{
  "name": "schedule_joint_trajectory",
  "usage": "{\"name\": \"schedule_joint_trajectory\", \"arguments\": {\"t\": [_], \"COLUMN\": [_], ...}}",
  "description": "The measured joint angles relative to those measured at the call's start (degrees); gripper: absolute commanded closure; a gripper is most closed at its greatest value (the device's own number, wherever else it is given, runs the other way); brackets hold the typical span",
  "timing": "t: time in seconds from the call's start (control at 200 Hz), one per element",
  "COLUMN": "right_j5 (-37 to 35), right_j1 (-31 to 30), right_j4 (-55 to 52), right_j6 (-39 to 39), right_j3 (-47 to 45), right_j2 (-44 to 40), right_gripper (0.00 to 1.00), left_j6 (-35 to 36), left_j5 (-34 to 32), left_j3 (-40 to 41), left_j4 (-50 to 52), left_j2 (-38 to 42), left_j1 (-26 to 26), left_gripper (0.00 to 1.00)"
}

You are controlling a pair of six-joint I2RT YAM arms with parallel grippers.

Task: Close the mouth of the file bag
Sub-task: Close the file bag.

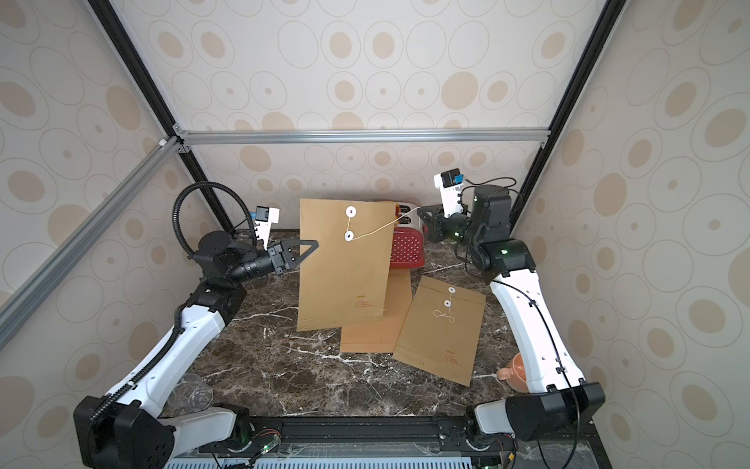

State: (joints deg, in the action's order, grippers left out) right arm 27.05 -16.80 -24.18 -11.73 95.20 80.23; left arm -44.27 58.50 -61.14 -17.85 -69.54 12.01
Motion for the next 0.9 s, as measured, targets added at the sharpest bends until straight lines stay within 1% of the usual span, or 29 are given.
{"name": "schedule_joint_trajectory", "arguments": {"t": [0.376,0.551,0.766,0.901], "right_j5": [-1.6,-3.4,-3.8,-4.0], "right_j1": [-5.4,-5.6,-5.6,-5.8], "right_j4": [-4.5,-6.1,-8.6,-10.0], "right_j6": [1.9,2.7,3.1,3.2], "right_j3": [10.6,16.2,25.1,27.6], "right_j2": [8.6,11.5,16.3,18.6], "right_gripper": [1.0,1.0,1.0,1.0], "left_j6": [1.9,2.1,2.1,2.1], "left_j5": [0.4,0.6,1.0,1.2], "left_j3": [-0.3,-0.3,-0.3,-0.3], "left_j4": [3.0,3.5,3.5,3.5], "left_j2": [0.4,0.5,0.5,0.5], "left_j1": [0.1,0.2,0.4,0.5], "left_gripper": [1.0,1.0,1.0,1.0]}}
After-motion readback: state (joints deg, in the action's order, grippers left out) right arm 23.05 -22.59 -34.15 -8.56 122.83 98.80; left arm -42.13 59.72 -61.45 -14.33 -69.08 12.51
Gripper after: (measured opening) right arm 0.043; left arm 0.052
